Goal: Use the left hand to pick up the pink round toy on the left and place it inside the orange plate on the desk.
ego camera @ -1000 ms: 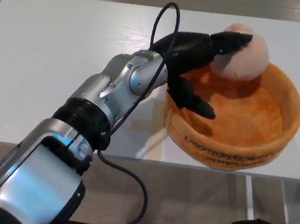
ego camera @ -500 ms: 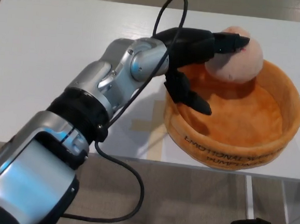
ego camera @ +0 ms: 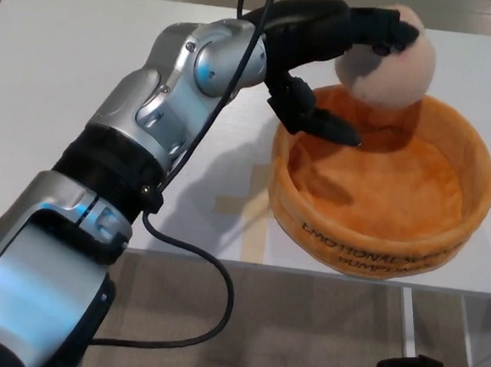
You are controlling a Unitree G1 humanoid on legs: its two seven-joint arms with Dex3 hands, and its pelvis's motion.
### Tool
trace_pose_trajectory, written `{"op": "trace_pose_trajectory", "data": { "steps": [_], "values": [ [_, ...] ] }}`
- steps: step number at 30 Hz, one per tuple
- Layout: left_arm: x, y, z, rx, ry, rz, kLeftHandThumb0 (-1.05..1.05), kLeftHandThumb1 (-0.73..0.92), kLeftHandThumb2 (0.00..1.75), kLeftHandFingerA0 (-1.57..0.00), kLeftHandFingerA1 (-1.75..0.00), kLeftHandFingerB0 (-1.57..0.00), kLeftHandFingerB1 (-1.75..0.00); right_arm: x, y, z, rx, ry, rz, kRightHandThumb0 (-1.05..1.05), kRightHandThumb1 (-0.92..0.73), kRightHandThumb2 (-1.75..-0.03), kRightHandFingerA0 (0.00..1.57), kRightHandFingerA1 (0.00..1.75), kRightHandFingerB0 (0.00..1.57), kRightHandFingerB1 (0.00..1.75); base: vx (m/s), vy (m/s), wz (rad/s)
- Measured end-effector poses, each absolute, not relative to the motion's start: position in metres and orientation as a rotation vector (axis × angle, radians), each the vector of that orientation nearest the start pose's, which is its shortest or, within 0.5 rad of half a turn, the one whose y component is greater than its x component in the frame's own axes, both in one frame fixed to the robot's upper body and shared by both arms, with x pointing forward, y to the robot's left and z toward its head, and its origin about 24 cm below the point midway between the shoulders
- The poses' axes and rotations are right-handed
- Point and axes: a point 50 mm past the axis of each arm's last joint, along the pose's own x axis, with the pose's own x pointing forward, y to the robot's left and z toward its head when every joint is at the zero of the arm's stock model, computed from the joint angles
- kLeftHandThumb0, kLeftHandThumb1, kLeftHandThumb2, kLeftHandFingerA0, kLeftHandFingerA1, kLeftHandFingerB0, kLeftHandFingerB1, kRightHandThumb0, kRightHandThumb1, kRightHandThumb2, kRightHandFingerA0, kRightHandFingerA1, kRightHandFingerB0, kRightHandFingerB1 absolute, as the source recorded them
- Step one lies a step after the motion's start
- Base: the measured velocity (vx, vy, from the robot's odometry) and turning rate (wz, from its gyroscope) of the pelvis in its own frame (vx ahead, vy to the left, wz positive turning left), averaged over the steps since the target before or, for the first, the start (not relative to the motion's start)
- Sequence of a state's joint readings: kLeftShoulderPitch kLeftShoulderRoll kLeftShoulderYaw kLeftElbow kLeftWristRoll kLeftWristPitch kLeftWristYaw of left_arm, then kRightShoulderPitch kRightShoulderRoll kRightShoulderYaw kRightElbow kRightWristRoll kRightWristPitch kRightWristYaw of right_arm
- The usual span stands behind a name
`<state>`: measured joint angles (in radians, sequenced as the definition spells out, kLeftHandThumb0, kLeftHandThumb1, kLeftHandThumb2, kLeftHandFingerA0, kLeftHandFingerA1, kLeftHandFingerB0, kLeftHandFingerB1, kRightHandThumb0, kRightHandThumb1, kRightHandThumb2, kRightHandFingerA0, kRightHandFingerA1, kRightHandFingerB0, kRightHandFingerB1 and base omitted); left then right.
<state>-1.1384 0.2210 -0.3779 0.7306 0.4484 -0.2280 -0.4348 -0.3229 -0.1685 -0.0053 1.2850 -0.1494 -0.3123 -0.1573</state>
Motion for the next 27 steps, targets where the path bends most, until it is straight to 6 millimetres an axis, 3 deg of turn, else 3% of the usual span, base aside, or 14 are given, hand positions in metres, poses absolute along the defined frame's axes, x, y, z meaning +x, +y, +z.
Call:
{"op": "trace_pose_trajectory", "data": {
  "steps": [1, 4, 5, 8, 9, 10, 11, 12, 16, 17, 20, 25, 26, 27],
  "values": [
    [0.3835, 0.0344, 0.2225, 1.101, -0.448, -0.749, -0.83, 0.42, 0.82, -0.03, -0.08, -0.67, -0.52, 0.2286, -0.2045, -0.1042, -0.349, 0.633, -0.087, -0.07, -0.53, -0.59, 0.67, 0.92, 0.65, 0.82, 0.0, 0.0, 0.0],
    [0.382, 0.0333, 0.2234, 1.1, -0.454, -0.759, -0.86, 0.47, 0.85, -0.04, -0.19, -0.78, -0.54, 0.2286, -0.2045, -0.1042, -0.349, 0.633, -0.086, -0.07, -0.54, -0.59, 0.67, 0.93, 0.64, 0.82, 0.0, 0.0, 0.0],
    [0.3814, 0.033, 0.2234, 1.1, -0.457, -0.761, -0.85, 0.51, 0.88, -0.11, -0.36, -0.05, -0.29, 0.2286, -0.2044, -0.1042, -0.349, 0.633, -0.086, -0.1, -0.53, -0.58, 0.68, 0.94, 0.65, 0.82, 0.0, 0.0, 0.0],
    [0.3791, 0.0317, 0.2235, 1.098, -0.466, -0.774, -0.9, 0.55, 0.88, -0.28, -0.42, 0.0, 0.0, 0.2286, -0.2043, -0.1042, -0.351, 0.633, -0.085, -0.1, -0.53, -0.58, 0.67, 0.94, 0.65, 0.82, 0.0, 0.0, 0.0],
    [0.3784, 0.0312, 0.2238, 1.094, -0.466, -0.781, -0.85, 0.62, 0.59, -0.76, -0.46, 0.0, -0.06, 0.2286, -0.2043, -0.1042, -0.351, 0.633, -0.084, -0.1, -0.54, -0.58, 0.68, 0.93, 0.65, 0.82, 0.0, 0.0, 0.0],
    [0.3776, 0.0309, 0.2239, 1.085, -0.465, -0.789, -0.85, 0.62, 0.59, -0.76, -0.46, 0.0, -0.06, 0.2286, -0.2043, -0.1042, -0.351, 0.633, -0.084, -0.1, -0.54, -0.58, 0.68, 0.93, 0.65, 0.82, 0.0, 0.0, 0.0],
    [0.3774, 0.031, 0.2237, 1.081, -0.463, -0.792, -0.88, 0.64, 0.65, -0.35, -0.35, -0.54, -0.38, 0.2286, -0.2042, -0.1042, -0.351, 0.633, -0.084, -0.11, -0.53, -0.59, 0.71, 0.96, 0.67, 0.83, 0.0, 0.0, 0.0],
    [0.3774, 0.031, 0.2236, 1.08, -0.462, -0.793, -0.89, 0.58, 0.91, -0.04, -0.18, -0.62, -0.51, 0.2286, -0.2042, -0.1042, -0.351, 0.633, -0.084, -0.1, -0.52, -0.59, 0.71, 0.95, 0.67, 0.83, 0.0, 0.0, 0.0],
    [0.3769, 0.03, 0.2191, 1.094, -0.427, -0.829, -0.87, 0.56, 0.9, -0.04, -0.23, -0.55, -0.49, 0.2286, -0.2043, -0.1042, -0.351, 0.633, -0.084, -0.1, -0.52, -0.59, 0.71, 0.96, 0.68, 0.84, 0.0, 0.0, 0.0],
    [0.3768, 0.0298, 0.2184, 1.098, -0.42, -0.836, -0.85, 0.56, 0.91, -0.42, -0.48, -0.11, -0.31, 0.2286, -0.2043, -0.1042, -0.351, 0.633, -0.085, -0.1, -0.52, -0.6, 0.7, 0.95, 0.68, 0.85, 0.0, 0.0, 0.0],
    [0.3766, 0.0296, 0.2178, 1.102, -0.412, -0.846, -0.93, 0.61, 0.94, -0.05, -0.22, -0.35, -0.44, 0.2287, -0.2044, -0.1041, -0.35, 0.633, -0.085, -0.11, -0.53, -0.59, 0.72, 0.94, 0.7, 0.84, 0.0, 0.0, 0.0],
    [0.3772, 0.0306, 0.2156, 1.1, -0.396, -0.862, -0.84, 0.56, 0.91, -0.02, -0.18, -0.23, -0.43, 0.2293, -0.2036, -0.1039, -0.357, 0.631, -0.078, -0.11, -0.53, -0.59, 0.71, 0.95, 0.7, 0.84, 0.0, 0.0, 0.0],
    [0.3772, 0.0306, 0.2156, 1.1, -0.396, -0.863, -0.84, 0.68, 0.62, -0.02, -0.22, -0.3, -0.32, 0.2293, -0.2035, -0.1038, -0.357, 0.631, -0.078, -0.12, -0.54, -0.59, 0.7, 0.94, 0.68, 0.83, 0.0, 0.0, 0.0],
    [0.3772, 0.0307, 0.2156, 1.1, -0.395, -0.863, -0.84, 0.68, 0.62, -0.02, -0.22, -0.3, -0.32, 0.2294, -0.2035, -0.1038, -0.358, 0.631, -0.077, -0.12, -0.54, -0.59, 0.7, 0.94, 0.68, 0.83, 0.0, 0.0, 0.0]
  ]
}}
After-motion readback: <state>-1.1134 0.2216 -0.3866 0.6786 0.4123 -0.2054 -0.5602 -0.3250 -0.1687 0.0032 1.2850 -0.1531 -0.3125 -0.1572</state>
